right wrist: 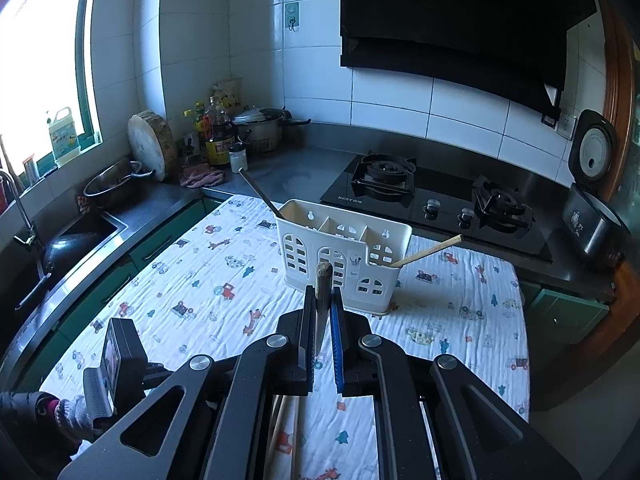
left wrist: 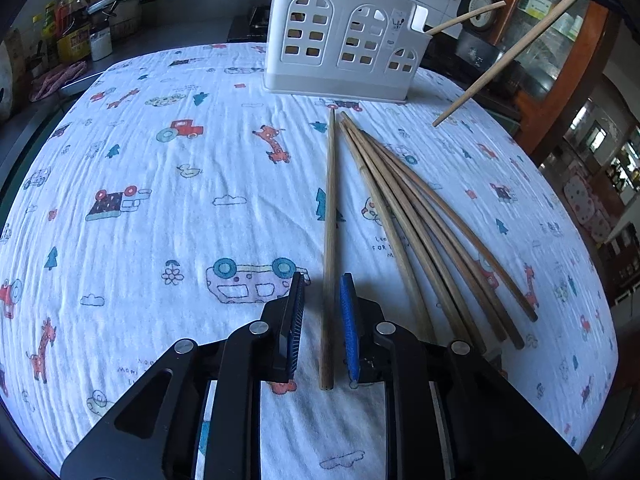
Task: Organize utensils
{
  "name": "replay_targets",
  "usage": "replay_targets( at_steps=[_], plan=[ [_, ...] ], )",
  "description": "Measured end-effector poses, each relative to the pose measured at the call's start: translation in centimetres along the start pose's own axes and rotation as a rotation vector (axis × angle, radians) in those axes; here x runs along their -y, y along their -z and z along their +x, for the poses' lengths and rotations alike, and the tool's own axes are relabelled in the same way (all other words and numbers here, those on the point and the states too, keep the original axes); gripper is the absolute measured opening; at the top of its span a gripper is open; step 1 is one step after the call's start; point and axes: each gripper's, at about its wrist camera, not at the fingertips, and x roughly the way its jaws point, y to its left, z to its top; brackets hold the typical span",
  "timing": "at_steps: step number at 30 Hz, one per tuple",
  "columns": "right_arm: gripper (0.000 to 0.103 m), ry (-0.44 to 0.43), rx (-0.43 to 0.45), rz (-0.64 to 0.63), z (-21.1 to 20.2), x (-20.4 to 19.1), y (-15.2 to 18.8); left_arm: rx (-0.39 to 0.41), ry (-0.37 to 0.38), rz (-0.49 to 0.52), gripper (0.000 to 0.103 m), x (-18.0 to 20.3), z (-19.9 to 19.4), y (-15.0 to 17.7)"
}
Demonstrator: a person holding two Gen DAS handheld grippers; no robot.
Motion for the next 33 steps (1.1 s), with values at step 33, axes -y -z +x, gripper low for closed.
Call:
replay_targets(
  at_steps=[33],
  plan=[
    [0.007,0.110,0.096,-0.003,2.8,5.3,-12.7,0.253,0.101,0.113,0.005,1.9,-13.7,-16.5]
  ],
)
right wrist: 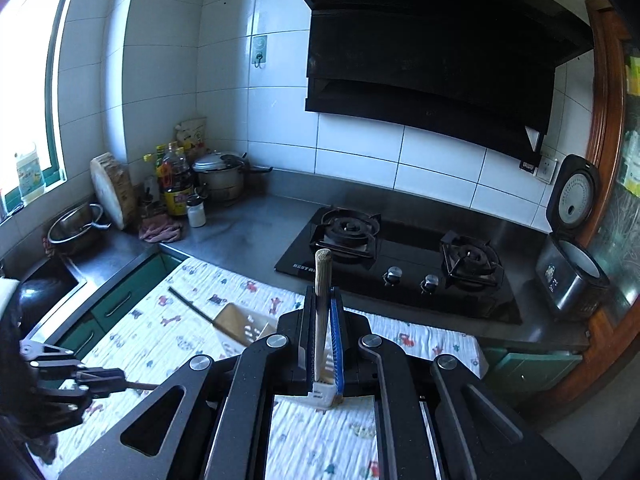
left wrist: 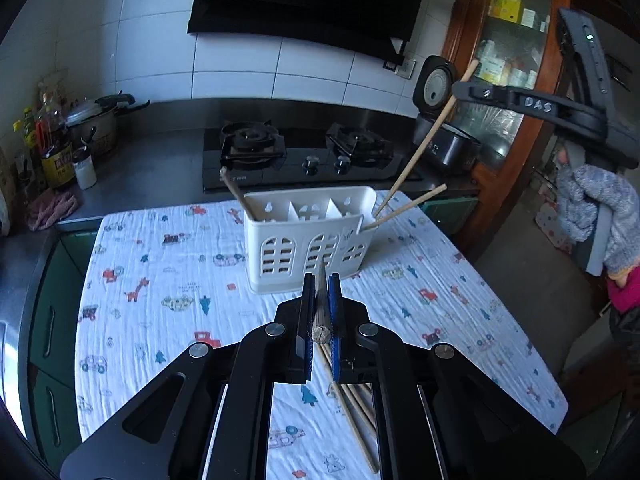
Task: Organize utensils
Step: 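Insert both held chopsticks into the white holder and open both grippers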
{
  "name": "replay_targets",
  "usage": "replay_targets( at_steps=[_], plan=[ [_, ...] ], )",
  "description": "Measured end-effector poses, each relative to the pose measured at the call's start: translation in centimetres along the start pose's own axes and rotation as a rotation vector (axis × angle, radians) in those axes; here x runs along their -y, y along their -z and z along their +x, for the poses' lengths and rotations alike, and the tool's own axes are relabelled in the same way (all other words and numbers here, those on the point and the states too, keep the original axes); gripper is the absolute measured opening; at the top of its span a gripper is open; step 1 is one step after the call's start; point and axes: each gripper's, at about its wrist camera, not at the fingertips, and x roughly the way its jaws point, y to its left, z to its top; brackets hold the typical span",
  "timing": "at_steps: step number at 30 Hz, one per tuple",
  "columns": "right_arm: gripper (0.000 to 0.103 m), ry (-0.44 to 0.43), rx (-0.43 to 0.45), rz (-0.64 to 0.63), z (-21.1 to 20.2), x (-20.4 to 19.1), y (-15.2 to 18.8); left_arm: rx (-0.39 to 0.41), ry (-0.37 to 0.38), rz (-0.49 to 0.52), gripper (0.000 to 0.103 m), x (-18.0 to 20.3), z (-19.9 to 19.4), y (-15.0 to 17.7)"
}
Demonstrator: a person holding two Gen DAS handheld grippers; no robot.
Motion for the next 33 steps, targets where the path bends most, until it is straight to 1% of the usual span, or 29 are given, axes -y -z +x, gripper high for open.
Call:
replay_targets(
  at_steps=[3,6,9,13,18,19,21,23,25,27,29,31,33],
  plan=[
    [0.007,0.012,-0.015,0.016,1.6,0.5,-0.4,0.022,0.027,0.022,0.005,0.4,-1.3,-2.1],
    [0.007,0.023,-0.038,0.029,3.3,0.9,-0.5,0.061,0.006,0.059,0.005,0.9,-2.6,-4.2],
    [0.007,0.029,-0.061,0.043,5.0,1.1,-0.1,0.081,-0.028,0.091,0.005,1.0,-2.9,-6.0],
    [0.007,0.024,-0.092,0.065,6.5,1.3,0.7,0.023,-0.039,0.082,0.005,0.4,-1.7,-7.9],
    [0.007,0.030,-0.119,0.061,7.7,1.1,1.7,-0.093,-0.029,0.055,0.005,-1.0,0.9,-9.8],
    [0.007,0.029,-0.121,0.063,7.9,1.0,1.8,-0.114,-0.038,0.052,0.005,-1.2,1.5,-10.0],
    [0.007,0.031,-0.127,0.066,8.1,1.0,2.0,-0.147,-0.085,0.060,0.005,-1.4,2.8,-10.4],
    [0.007,0.034,-0.128,0.062,8.2,0.9,2.2,-0.158,-0.127,0.072,0.005,-1.6,3.7,-10.8],
    [0.007,0.034,-0.129,0.056,8.3,0.8,2.3,-0.184,-0.116,0.069,0.005,-1.8,4.5,-11.0],
    [0.007,0.039,-0.129,0.053,8.4,0.7,2.4,-0.213,-0.124,0.084,0.005,-1.8,5.3,-11.2],
    [0.007,0.044,-0.135,0.052,8.6,0.8,2.5,-0.248,-0.104,0.072,0.005,-2.1,6.2,-11.3],
    [0.007,0.048,-0.143,0.055,8.8,0.9,2.6,-0.284,-0.109,0.066,0.005,-2.5,7.3,-11.5],
    [0.007,0.049,-0.146,0.055,8.9,0.9,2.6,-0.298,-0.114,0.068,0.005,-2.6,8.2,-11.6]
  ],
)
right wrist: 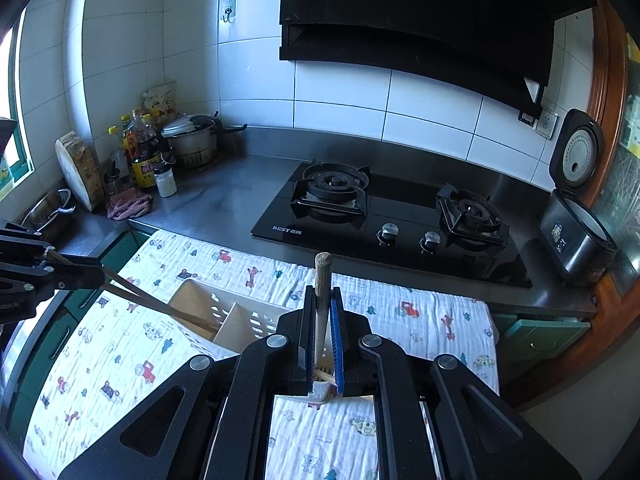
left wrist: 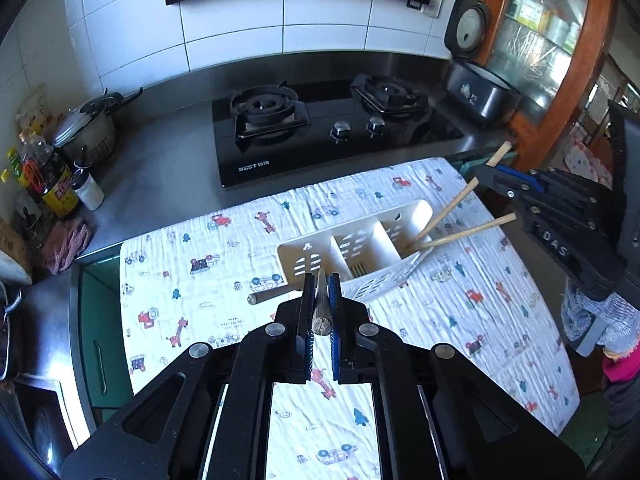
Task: Organize utensils
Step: 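Insert both held chopsticks into the white holder and open both grippers, then lower both open grippers back to the chopstick pile and close on one chopstick each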
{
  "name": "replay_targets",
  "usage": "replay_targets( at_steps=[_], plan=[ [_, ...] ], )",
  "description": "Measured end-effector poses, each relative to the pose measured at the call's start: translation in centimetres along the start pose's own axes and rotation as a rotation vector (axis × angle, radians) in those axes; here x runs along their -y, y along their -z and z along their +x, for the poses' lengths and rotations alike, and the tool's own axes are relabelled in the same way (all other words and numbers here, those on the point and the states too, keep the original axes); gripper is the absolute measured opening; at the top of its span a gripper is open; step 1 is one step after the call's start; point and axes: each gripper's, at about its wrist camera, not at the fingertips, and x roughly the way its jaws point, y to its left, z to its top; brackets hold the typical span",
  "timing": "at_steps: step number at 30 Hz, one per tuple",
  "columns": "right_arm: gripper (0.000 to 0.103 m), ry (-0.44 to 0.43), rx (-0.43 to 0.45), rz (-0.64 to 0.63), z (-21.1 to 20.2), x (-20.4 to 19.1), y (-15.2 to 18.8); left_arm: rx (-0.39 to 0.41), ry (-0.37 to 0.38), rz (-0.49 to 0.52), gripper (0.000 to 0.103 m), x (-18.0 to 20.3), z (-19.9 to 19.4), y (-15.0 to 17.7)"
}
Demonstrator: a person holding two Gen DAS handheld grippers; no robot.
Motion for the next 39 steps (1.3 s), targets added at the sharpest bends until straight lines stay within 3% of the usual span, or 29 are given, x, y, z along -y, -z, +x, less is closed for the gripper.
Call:
replay_targets(
  at_steps=[10,13,17,18,20,24,29,35,39],
  plan=[
    [0.008,0.021,0.011,-0.012,-0.5,0.1,0.6,-0.026,0.006,-0.012,0.007,0.7,2.5,0.2],
    [0.011,0.023,0.037,-0.007,-1.6,0.4,0.7,0.007,0.001,-0.028,0.007,0.5,1.8,0.2],
    [0.023,0.017,0.087,0.003,-4.1,0.7,1.5,0.073,0.003,-0.032,0.009,0.5,-0.1,0.7],
    [0.025,0.017,0.099,0.004,-4.8,0.7,1.9,0.092,0.003,-0.031,0.010,0.6,-0.7,1.0],
    [0.027,-0.005,0.110,0.014,-5.9,0.6,2.8,0.127,-0.012,-0.033,0.023,0.7,-1.8,1.8],
    [0.031,-0.038,0.113,0.006,-7.6,-0.3,5.8,0.186,-0.036,-0.028,0.031,1.3,-3.5,3.9],
    [0.031,-0.083,0.054,-0.010,-8.2,-2.0,11.1,0.230,-0.051,-0.034,0.046,1.8,-4.6,8.0],
    [0.031,-0.098,-0.040,-0.014,-7.8,-4.1,18.0,0.213,-0.037,-0.085,0.056,1.7,-4.0,13.6],
    [0.031,-0.113,-0.117,0.013,-6.8,-4.8,22.2,0.194,-0.003,-0.154,0.057,1.1,-3.1,17.4]
  ],
)
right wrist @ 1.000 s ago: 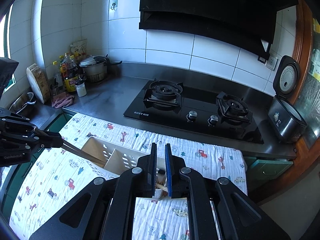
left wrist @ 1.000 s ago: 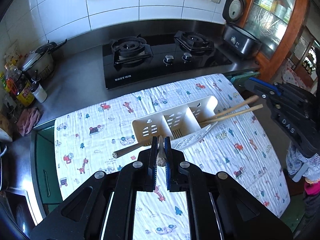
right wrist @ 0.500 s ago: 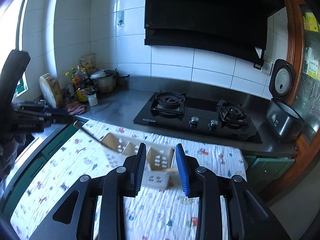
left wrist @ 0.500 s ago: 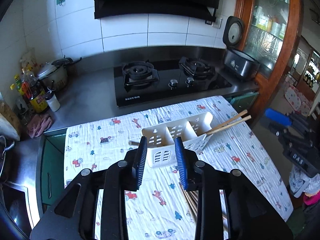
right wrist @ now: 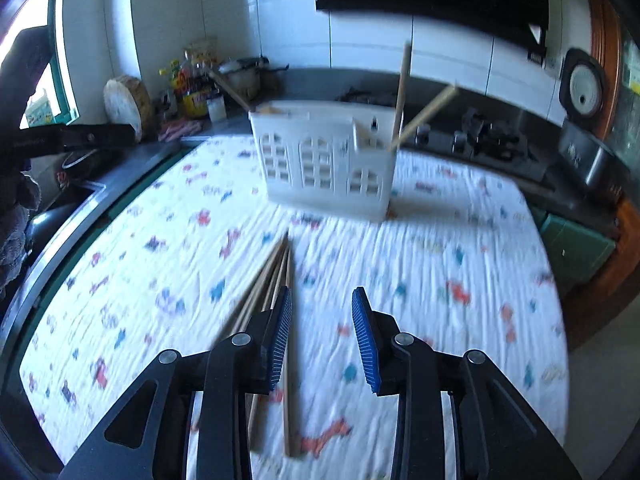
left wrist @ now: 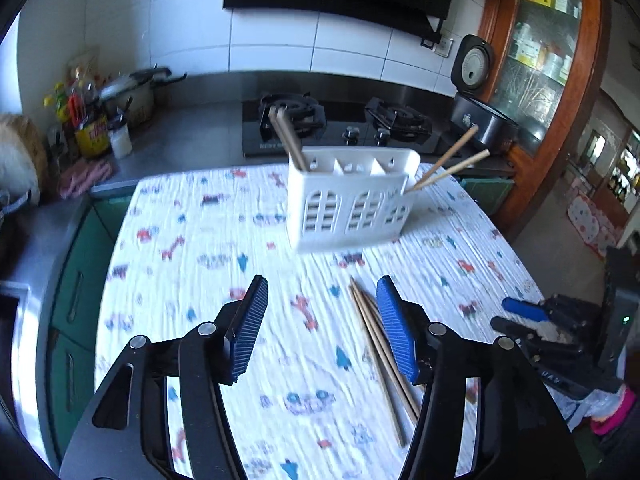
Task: Organize utensils
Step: 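Lower both open grippers back to the chopstick pile and close on one chopstick each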
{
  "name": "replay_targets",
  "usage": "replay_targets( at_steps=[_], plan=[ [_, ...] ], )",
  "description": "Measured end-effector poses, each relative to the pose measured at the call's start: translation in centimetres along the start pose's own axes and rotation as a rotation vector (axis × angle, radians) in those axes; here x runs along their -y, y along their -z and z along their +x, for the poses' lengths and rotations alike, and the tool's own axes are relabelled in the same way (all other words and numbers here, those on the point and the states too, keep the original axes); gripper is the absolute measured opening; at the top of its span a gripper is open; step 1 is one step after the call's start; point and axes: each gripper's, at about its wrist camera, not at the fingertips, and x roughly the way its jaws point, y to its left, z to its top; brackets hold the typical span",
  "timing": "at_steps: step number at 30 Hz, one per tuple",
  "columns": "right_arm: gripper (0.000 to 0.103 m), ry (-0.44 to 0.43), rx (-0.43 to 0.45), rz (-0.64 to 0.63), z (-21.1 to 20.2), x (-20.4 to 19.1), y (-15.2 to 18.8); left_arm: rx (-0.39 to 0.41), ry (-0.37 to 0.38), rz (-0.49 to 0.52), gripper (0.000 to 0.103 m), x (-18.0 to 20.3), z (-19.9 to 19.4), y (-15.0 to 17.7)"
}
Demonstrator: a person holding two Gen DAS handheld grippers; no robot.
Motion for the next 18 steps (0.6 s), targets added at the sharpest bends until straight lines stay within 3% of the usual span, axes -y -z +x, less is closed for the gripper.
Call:
replay_targets(
  at_steps=[7,18],
  plan=[
    [0.031,-0.006,-0.100,-0.021,2.6,-1.5,5.3,-0.040,-0.037,-0.033,0.064,-0.9,0.8,6.1],
    [0.024,-0.041,-0.140,0.003,5.0,-2.4,6.4,-0.106,-0.053,-0.076,0.071,-1.7,1.1,11.4]
  ],
)
